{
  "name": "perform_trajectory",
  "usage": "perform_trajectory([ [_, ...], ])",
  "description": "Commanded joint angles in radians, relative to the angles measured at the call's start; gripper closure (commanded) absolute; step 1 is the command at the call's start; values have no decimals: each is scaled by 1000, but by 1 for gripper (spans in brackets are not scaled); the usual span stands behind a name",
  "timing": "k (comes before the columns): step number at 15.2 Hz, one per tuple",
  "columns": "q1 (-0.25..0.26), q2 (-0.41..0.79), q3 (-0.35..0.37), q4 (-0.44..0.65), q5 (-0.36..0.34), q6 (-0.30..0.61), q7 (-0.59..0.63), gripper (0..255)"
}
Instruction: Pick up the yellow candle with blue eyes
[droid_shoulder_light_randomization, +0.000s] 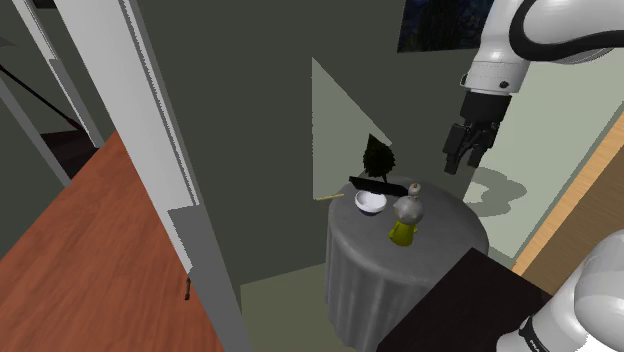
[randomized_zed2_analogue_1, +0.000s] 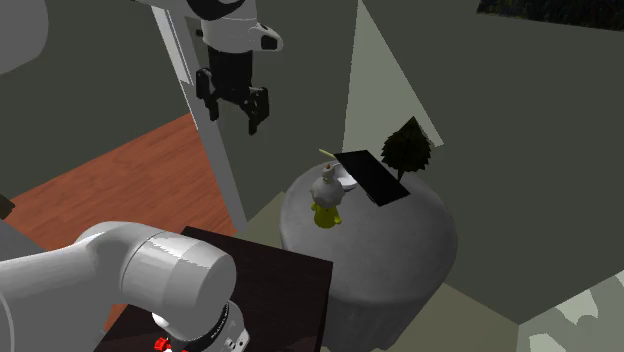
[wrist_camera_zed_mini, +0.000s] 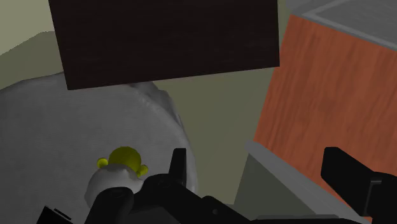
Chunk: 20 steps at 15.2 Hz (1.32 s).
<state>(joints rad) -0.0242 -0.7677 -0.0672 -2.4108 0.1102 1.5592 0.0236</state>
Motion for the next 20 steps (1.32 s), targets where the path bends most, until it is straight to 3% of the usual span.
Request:
perform_trajectory([
  [1,0,0,0,0,0,0,0,0],
  [12,-21,176,-168,-139,-96,400,-295,0],
  [20,13,436,-307,-107,-57,688,-540,0],
])
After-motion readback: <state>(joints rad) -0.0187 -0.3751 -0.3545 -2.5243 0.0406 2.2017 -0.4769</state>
